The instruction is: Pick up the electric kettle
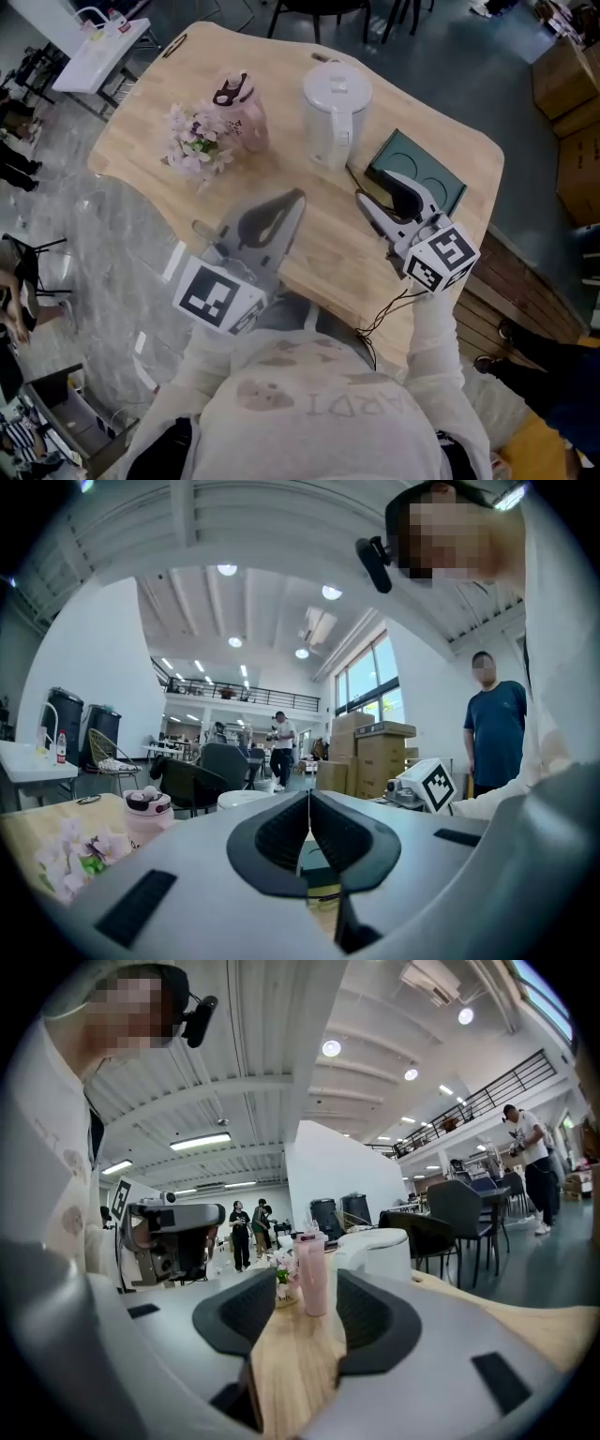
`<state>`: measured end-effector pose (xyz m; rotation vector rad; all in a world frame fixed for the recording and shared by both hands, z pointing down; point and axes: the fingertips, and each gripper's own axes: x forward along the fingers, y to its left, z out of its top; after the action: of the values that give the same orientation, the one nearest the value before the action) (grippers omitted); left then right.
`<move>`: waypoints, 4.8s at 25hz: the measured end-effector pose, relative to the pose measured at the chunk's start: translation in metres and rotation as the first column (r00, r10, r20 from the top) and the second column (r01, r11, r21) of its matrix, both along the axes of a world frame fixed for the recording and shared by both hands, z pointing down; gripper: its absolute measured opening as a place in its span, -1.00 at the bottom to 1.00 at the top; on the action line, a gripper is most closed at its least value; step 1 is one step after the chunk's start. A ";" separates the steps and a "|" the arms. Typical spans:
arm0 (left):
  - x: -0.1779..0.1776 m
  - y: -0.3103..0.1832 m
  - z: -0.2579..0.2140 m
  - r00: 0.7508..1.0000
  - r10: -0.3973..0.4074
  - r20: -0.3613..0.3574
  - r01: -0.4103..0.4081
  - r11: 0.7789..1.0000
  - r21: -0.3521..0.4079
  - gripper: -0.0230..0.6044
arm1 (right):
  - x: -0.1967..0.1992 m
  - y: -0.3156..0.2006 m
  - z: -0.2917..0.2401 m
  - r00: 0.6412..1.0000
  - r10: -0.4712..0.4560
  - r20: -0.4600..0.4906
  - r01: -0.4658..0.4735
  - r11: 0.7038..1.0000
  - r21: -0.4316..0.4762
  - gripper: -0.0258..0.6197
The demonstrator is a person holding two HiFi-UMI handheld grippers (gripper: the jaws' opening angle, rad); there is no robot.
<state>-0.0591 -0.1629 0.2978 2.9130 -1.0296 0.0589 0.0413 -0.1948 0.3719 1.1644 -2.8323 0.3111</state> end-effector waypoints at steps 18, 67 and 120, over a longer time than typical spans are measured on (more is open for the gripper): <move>-0.038 -0.062 0.011 0.999 -0.040 0.035 0.041 0.999 -0.024 -0.88 | -0.039 -0.093 0.055 0.971 -0.229 -0.074 0.218 0.967 -0.130 -0.30; -0.034 -0.096 0.030 0.998 -0.029 0.048 0.032 0.998 -0.059 -0.88 | -0.100 -0.107 0.082 0.913 -0.364 -0.182 0.341 0.928 -0.148 -0.52; -0.029 0.029 -0.014 1.000 -0.017 0.005 0.017 0.998 0.065 -0.88 | -0.087 0.091 -0.067 0.954 -0.210 -0.212 0.234 0.968 0.095 -0.48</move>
<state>-0.0878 -0.1340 0.2838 2.9636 -1.0768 0.0330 -0.0461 -0.1033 0.3052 0.8264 -2.7961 0.0088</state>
